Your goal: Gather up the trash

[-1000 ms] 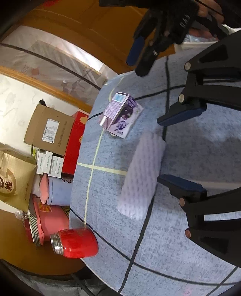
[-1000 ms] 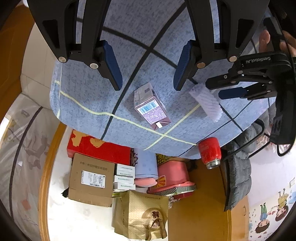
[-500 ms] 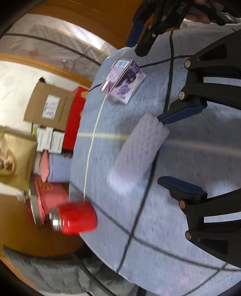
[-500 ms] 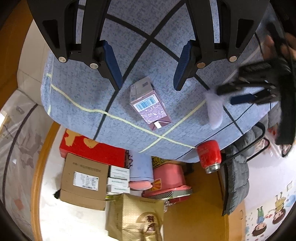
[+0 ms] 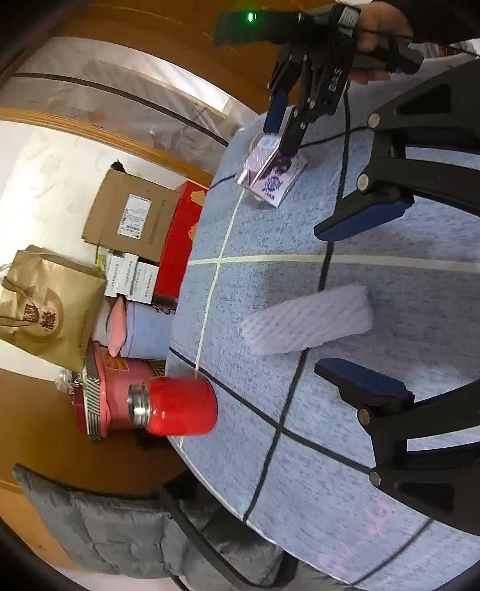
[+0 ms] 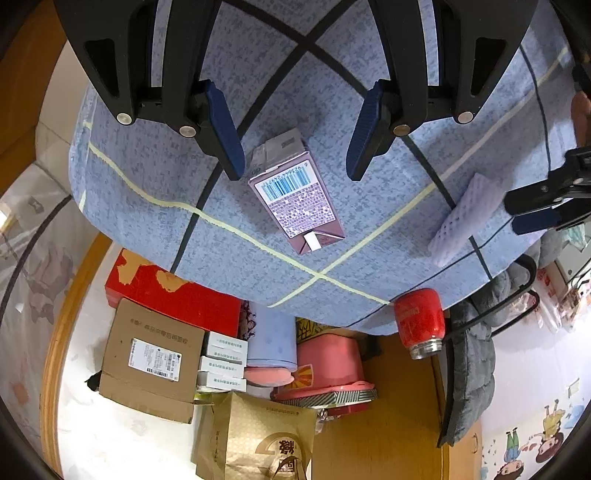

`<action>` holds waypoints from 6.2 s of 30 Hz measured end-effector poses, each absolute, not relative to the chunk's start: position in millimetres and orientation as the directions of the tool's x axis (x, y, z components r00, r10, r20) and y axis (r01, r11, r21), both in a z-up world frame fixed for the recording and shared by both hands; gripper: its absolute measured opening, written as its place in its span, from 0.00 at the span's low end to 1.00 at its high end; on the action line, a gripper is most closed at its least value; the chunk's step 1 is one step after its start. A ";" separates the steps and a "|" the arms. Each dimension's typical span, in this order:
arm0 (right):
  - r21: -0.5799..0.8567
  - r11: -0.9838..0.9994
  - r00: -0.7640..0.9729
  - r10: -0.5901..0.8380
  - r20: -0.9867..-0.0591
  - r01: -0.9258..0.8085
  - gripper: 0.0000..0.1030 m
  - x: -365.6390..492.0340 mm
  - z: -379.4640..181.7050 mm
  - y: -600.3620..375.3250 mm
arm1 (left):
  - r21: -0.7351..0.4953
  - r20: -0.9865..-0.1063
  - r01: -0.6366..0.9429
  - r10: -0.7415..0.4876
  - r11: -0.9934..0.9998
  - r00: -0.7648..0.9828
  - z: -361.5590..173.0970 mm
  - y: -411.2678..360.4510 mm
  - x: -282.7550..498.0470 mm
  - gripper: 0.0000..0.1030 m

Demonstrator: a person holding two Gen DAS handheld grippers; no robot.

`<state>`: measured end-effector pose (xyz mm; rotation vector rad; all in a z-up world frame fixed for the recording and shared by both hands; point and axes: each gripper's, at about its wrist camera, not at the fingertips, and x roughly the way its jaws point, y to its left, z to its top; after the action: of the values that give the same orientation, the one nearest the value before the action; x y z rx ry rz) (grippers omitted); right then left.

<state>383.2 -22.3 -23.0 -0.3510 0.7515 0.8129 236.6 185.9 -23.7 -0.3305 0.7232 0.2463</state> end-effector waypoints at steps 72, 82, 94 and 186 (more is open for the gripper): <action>0.181 0.766 0.440 0.525 -0.728 -0.616 0.38 238.6 -18.8 -102.1 | -0.203 -0.706 -0.095 -0.078 0.975 0.704 -32.2 85.0 158.7 0.24; 0.234 0.793 0.485 0.545 -0.684 -0.562 0.38 202.1 0.2 -148.3 | -0.246 -0.670 -0.048 -0.134 0.968 0.730 -9.6 53.4 118.7 0.24; 0.238 0.815 0.536 0.537 -0.651 -0.528 0.38 161.1 20.0 -192.6 | -0.255 -0.641 0.063 -0.217 0.965 0.736 7.7 2.1 94.0 0.24; 0.150 0.959 0.736 0.280 -0.616 -0.240 0.45 92.7 32.8 -337.6 | -0.184 -0.606 0.324 -0.367 0.928 0.706 18.8 -132.0 100.8 0.42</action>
<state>92.7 -337.6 32.8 0.0621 0.6862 0.2859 100.8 -132.0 18.8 -0.0654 0.6877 -0.3841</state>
